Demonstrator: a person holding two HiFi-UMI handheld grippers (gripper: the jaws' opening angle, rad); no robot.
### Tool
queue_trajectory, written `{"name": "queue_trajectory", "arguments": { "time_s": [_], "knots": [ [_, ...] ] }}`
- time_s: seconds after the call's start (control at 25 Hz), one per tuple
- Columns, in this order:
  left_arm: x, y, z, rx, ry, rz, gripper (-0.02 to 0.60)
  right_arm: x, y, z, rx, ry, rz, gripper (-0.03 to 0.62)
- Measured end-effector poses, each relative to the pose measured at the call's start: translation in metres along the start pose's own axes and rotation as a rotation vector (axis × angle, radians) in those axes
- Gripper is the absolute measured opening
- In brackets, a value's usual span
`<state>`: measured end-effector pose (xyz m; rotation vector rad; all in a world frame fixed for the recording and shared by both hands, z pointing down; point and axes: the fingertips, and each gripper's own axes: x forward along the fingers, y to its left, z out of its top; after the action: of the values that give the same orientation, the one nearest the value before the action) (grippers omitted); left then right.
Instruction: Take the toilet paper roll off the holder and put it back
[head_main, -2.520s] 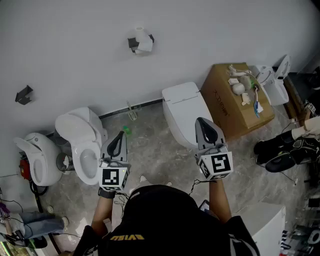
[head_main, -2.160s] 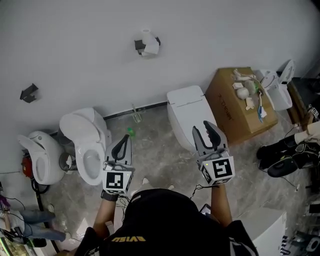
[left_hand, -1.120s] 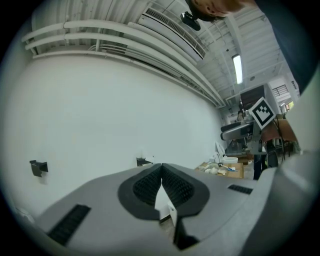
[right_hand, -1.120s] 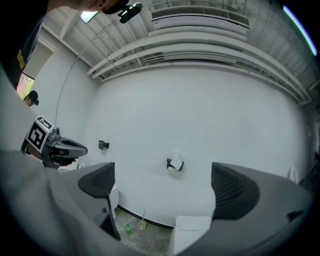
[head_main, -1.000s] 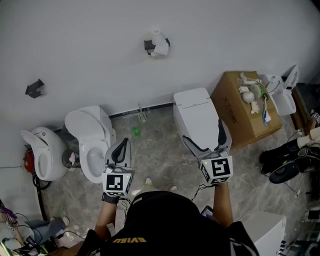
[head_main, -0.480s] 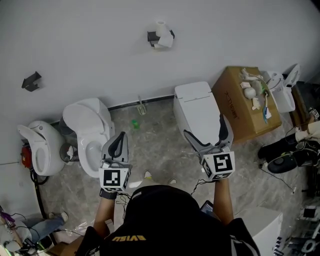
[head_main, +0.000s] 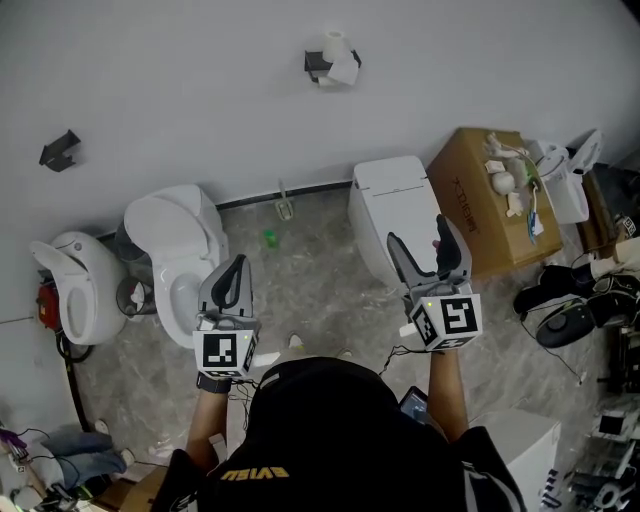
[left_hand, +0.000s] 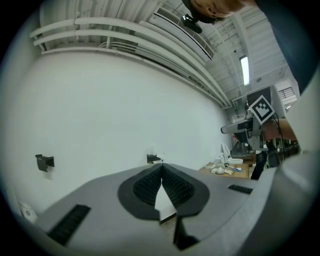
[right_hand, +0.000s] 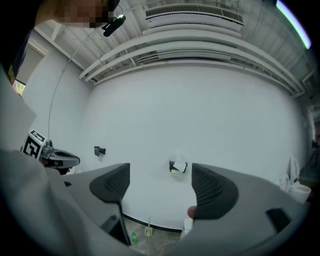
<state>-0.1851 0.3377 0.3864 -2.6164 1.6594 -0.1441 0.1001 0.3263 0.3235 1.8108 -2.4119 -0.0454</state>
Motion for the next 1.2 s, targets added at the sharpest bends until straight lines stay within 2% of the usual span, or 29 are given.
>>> {"name": "queue_trajectory", "arguments": {
  "time_s": [0.24, 0.52, 0.72, 0.92, 1.08, 1.2],
  "knots": [
    [0.001, 0.023, -0.009, -0.034, -0.001, -0.016, 0.012, 0.017, 0.02, 0.011, 0.0, -0.003, 0.004, 0.365],
    [0.015, 0.024, -0.024, -0.046, 0.017, -0.072, 0.011, 0.029, 0.028, -0.003, -0.007, 0.045, -0.017, 0.367],
    [0.047, 0.025, -0.024, -0.027, 0.034, -0.091, 0.011, 0.047, 0.006, -0.013, 0.034, 0.054, -0.034, 0.368],
    [0.108, 0.026, -0.014, 0.014, 0.015, -0.098, 0.011, 0.09, -0.033, -0.026, 0.042, 0.053, -0.045, 0.378],
    [0.158, 0.018, -0.016, 0.034, 0.068, -0.1, 0.011, 0.129, -0.061, -0.049, 0.061, 0.091, -0.032, 0.396],
    [0.199, 0.017, -0.004, 0.026, 0.034, -0.088, 0.011, 0.16, -0.086, -0.052, 0.064, 0.091, -0.026, 0.396]
  ]
}}
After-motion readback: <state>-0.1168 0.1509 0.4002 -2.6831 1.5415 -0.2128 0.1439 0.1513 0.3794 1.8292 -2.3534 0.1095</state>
